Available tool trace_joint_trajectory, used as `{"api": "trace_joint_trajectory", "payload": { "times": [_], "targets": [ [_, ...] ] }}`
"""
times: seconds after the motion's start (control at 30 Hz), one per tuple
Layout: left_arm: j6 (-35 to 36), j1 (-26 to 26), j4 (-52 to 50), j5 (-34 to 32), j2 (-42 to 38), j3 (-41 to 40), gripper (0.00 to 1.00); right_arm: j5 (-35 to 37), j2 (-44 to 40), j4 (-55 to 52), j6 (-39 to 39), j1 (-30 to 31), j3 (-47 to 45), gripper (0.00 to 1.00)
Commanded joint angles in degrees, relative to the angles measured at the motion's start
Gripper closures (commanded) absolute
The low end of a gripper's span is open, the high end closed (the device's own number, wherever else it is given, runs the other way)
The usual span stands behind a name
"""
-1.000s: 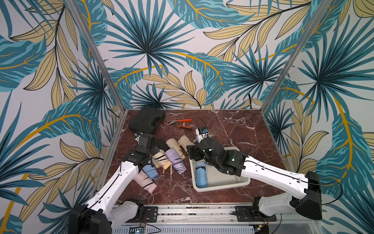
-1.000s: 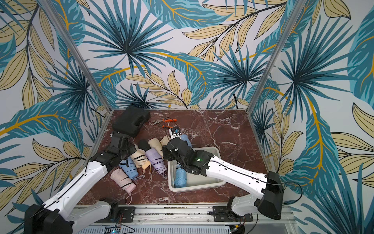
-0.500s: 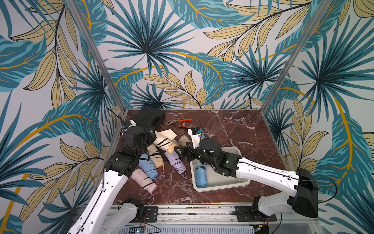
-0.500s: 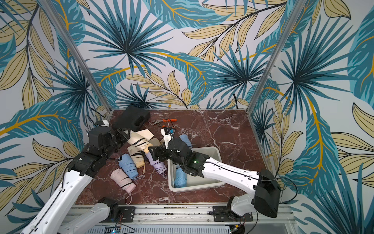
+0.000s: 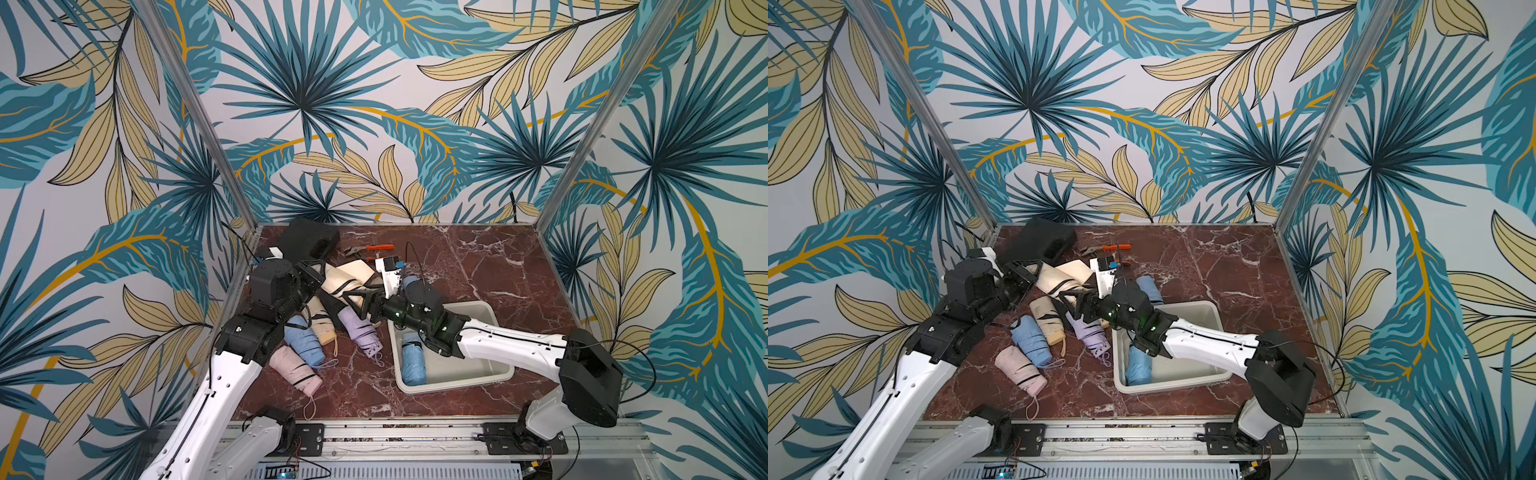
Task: Put the umbrella into the storage box
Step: Pick up the umbrella from the center of the board.
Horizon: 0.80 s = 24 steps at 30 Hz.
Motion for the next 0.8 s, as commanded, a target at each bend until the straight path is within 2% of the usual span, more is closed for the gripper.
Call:
{"api": "trace_joint_trajectory", "payload": {
  "times": [0.0,0.07,0.13,0.23,0.37,0.43,0.5,0.6,0.67,0.77],
  "targets": [
    [-4.01,0.32,4.61,1.37,-1.90,-0.74,0.75,-2.40,2.09,8.88,2.24,-0.77,0.35,0.43],
    [-5.25,0.36,4.78,1.20,-2.26,-1.43,0.75,-3.22,3.08,11.25,3.14,-0.98,0.42,0.52],
    [-6.19,0.33,5.11,1.15,-2.60,-2.19,0.70,-3.93,3.79,11.85,3.29,-0.96,0.90,0.61],
    [-6.89,0.35,5.95,1.30,-2.89,-3.39,0.51,-4.80,4.03,11.55,2.72,-1.09,1.44,0.69],
    [-6.29,0.37,6.74,-0.56,-3.98,-4.82,0.21,-4.29,2.79,9.52,0.91,-1.20,1.32,0.71],
    [-4.28,0.36,5.73,-3.05,-4.85,-4.76,0.11,-4.21,1.50,7.61,-0.48,-1.54,1.06,0.73],
    [-0.79,0.36,3.63,-7.27,-6.02,-4.37,0.05,-4.17,-0.13,5.14,-1.90,-2.14,0.46,0.75],
    [9.46,0.32,3.12,-12.79,-8.80,-4.40,0.01,-5.26,-3.54,0.22,-5.44,-3.51,-0.82,0.77],
    [21.13,0.37,6.13,-15.12,-10.70,-5.24,0.00,-7.23,-6.88,-7.02,-10.42,-4.98,-0.86,0.77],
    [42.72,0.37,12.36,-9.17,-12.93,-6.56,0.00,-10.47,-12.38,-23.39,-22.16,-7.11,1.61,0.77]
  ]
}}
